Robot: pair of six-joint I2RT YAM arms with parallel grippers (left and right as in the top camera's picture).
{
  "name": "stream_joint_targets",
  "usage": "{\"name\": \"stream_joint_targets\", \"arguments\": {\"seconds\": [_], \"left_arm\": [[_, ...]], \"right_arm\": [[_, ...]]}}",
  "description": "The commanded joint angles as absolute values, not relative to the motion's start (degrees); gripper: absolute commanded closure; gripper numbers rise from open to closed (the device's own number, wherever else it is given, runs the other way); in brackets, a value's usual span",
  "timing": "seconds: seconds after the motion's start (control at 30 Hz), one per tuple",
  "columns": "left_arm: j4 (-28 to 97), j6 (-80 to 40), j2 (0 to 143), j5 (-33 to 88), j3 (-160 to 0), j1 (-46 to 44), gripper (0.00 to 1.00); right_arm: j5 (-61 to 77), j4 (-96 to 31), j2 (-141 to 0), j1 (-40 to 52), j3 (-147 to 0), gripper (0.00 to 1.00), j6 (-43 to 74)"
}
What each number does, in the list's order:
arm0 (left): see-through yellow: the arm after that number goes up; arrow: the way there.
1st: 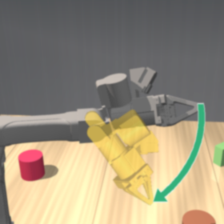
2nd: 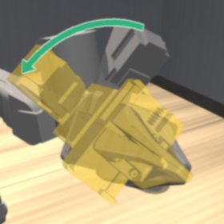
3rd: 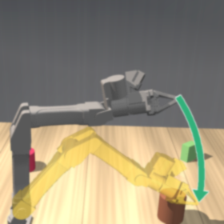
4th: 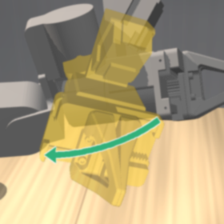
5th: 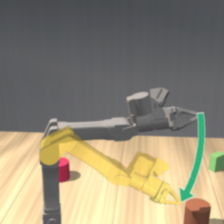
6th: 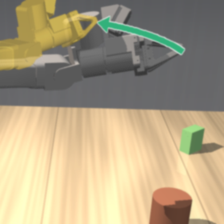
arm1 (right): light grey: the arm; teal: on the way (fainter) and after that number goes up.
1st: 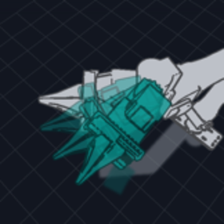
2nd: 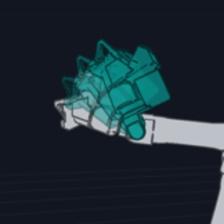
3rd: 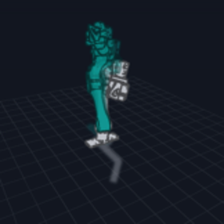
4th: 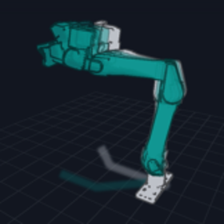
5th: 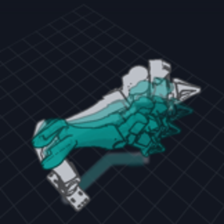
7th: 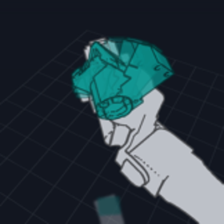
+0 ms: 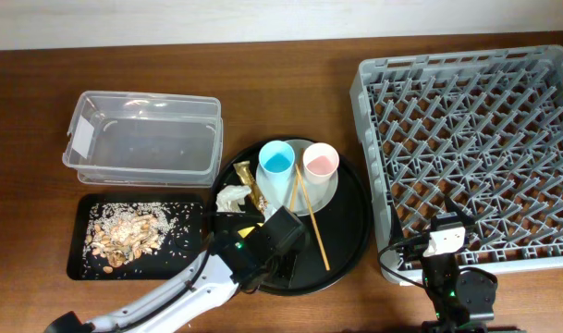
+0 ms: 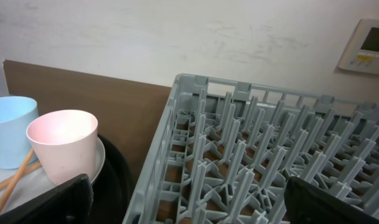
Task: Sort waste into correct bins and load items into the dishwasher rack
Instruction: 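Return the yellow bowl to the round black tray with left gripper, then grasp the gold wrapper and tissue with the left gripper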
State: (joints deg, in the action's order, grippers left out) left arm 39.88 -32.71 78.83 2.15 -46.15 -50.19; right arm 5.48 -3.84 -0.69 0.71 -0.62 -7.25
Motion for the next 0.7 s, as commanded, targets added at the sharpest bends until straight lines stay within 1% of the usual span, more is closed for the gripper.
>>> {"name": "stream_joint_targets", "arguments": {"seconds": [0.0, 0.07, 0.17, 0.23, 0.33, 0.4, 0.5, 0.67], "left_arm": [[42.28, -31.57, 78.11, 2.24, -52.25, -50.30, 0.57], [46.39, -31.22, 77.84, 0.25, -57.63, -50.30, 0.57], [55.24, -31.29, 77.87, -11.57, -65.93, -49.71, 0.57], [57.54, -31.27, 77.89, -17.52, -67.72, -45.67, 0.55], [58.02, -31.27, 79.00, -17.28, -67.31, -36.47, 0.55], [57.65, -31.24, 81.06, -16.29, -66.98, -32.40, 0.55], [56.73, -31.24, 86.78, -16.34, -66.59, -29.69, 0.55], [51.68, -31.24, 96.33, -16.34, -66.57, -29.45, 0.56]], "right_arm": [[5.76, -4.05, -0.32, 0.36, -0.32, 0.01, -7.09], [5.76, -4.05, -0.32, 0.36, -0.32, 0.02, -7.07], [5.76, -4.05, -0.32, 0.36, -0.32, 0.01, -7.09], [5.76, -4.05, -0.32, 0.36, -0.32, 0.01, -7.07], [5.76, -4.05, -0.32, 0.36, -0.32, 0.01, -7.09], [5.76, -4.05, -0.32, 0.36, -0.32, 0.01, -7.07], [5.76, -4.05, -0.32, 0.36, -0.32, 0.01, -7.07], [5.76, -4.08, -0.32, 0.36, -0.32, 0.01, -7.09]]}}
